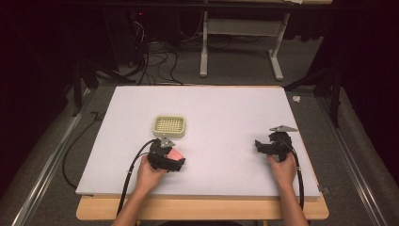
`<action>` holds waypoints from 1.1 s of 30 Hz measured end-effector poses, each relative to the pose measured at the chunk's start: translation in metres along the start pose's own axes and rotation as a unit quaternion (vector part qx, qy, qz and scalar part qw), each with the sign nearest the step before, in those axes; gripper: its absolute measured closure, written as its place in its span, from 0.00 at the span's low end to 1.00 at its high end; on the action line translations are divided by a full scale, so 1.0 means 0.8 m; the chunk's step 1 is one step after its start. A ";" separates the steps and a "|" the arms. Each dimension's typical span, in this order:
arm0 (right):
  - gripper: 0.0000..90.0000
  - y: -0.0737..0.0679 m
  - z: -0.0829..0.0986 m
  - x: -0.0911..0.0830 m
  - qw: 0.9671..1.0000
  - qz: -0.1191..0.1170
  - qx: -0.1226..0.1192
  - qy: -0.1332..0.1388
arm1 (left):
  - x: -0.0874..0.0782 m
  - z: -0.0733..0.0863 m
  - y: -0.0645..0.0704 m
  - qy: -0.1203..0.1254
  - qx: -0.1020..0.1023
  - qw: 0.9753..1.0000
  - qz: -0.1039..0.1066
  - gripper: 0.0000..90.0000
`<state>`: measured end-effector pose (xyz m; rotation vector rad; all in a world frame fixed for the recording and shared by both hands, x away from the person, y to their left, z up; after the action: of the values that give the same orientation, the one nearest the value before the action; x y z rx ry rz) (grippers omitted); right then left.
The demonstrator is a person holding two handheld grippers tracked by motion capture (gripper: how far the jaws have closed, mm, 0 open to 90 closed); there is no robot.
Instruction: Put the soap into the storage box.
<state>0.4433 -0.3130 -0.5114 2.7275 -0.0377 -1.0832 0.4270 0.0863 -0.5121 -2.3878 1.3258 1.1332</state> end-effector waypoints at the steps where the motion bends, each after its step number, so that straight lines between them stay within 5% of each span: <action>1: 0.18 0.000 0.000 0.000 1.000 0.000 0.001 -0.001 | 0.000 0.000 0.000 0.001 0.000 1.000 0.000 0.15; 20: 0.18 0.000 0.000 0.000 1.000 -0.001 0.002 -0.001 | -0.002 -0.002 0.001 -0.009 -0.007 1.000 0.004 0.16; 33: 0.18 0.000 0.000 0.000 1.000 -0.001 0.002 -0.001 | -0.013 -0.012 0.003 0.008 -0.013 1.000 0.002 0.16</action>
<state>0.4432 -0.3129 -0.5113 2.7297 -0.0385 -1.0880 0.4271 0.0869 -0.4973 -2.4186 1.3302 1.1430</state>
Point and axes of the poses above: each handheld gripper's, and its own axes: x roughly forward along the jaws, z roughly out of its underside, y roughly to its right, the point moved 4 cm from there along x, roughly forward along the jaws, and after that the axes turned 14 degrees about z, right-handed, at the moved point
